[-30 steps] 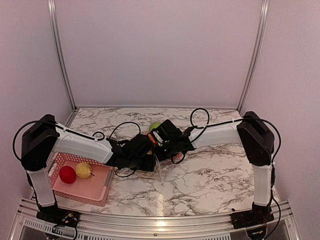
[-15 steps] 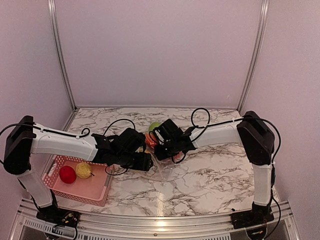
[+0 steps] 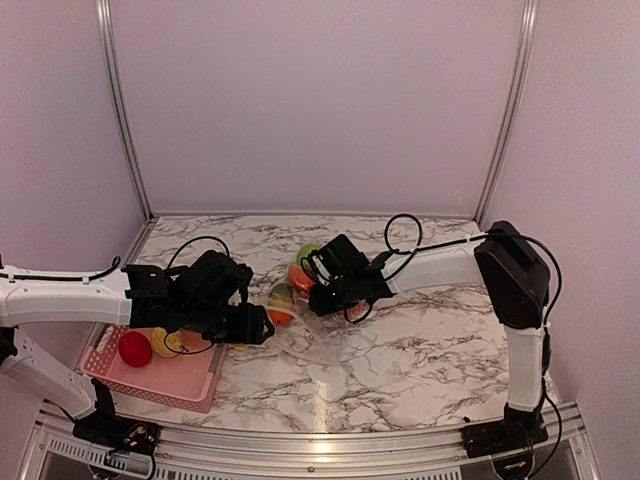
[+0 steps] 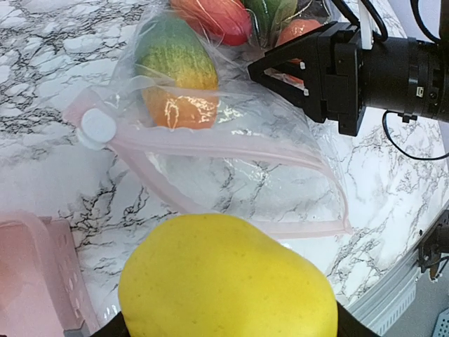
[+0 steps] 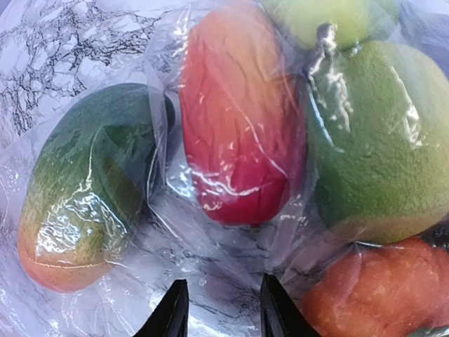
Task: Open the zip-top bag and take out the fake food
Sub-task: Pick up the fake fruit from the zipper food storage bag, then place the fake fruit in the bin.
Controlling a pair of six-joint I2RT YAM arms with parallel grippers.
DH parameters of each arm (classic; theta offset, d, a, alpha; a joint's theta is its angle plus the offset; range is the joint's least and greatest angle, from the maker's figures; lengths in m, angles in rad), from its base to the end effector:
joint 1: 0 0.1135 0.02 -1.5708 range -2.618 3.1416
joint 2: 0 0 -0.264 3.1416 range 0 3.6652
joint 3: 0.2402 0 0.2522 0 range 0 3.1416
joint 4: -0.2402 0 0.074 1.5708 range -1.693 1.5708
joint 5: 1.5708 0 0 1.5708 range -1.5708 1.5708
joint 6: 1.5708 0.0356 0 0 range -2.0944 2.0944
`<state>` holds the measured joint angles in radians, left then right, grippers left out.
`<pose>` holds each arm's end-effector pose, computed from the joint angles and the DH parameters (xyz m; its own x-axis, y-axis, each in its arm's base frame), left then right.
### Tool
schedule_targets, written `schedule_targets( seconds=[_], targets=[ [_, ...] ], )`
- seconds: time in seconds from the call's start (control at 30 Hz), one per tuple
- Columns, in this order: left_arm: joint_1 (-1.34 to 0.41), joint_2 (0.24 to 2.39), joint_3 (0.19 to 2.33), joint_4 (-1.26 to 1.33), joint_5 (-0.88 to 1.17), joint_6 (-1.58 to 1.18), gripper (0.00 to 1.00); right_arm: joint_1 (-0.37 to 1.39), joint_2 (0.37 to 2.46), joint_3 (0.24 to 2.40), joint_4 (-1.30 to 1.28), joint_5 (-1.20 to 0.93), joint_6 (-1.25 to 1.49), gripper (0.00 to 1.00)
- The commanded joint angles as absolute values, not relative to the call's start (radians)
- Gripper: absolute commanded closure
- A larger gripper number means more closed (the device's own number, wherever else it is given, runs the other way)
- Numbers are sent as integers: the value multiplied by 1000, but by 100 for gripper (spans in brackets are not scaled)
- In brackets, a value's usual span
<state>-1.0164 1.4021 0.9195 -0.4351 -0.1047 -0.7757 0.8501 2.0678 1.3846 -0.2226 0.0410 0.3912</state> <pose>0.1542 -0.2420 0.2263 -0.8672 0.0777 -0.4919 0.2871 0.8851 -0.3662 0.2923 0.3306 0.1512 -0.7599 -0.2879 -0.5827 -0.4806 0.8526 0.2055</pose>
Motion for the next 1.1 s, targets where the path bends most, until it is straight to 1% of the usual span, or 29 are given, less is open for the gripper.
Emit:
schedule_targets(
  seconds=[0.0, 0.2, 0.37, 0.5, 0.77, 0.83, 1.07],
  targets=[
    [-1020, 1283, 871, -553, -174, -868, 46, 841, 2059, 1387, -203, 31, 392, 66],
    [-1019, 1166, 779, -609, -293, -1028, 45, 842, 2043, 1385, -188, 17, 392, 66],
    [-1002, 1130, 714, -623, -371, -1138, 45, 841, 2016, 1385, -181, 12, 393, 66],
    [-956, 1119, 662, -611, -378, -1168, 45, 841, 1995, 1382, -183, 11, 390, 66],
    [-852, 1118, 564, -501, -332, -1146, 45, 841, 1980, 1378, -184, 12, 387, 66],
    [-838, 1129, 559, -488, -328, -1133, 42, 841, 1983, 1383, -189, 11, 384, 66],
    [-821, 1126, 576, -481, -344, -1089, 26, 842, 1981, 1405, -217, 16, 372, 66]
  ],
)
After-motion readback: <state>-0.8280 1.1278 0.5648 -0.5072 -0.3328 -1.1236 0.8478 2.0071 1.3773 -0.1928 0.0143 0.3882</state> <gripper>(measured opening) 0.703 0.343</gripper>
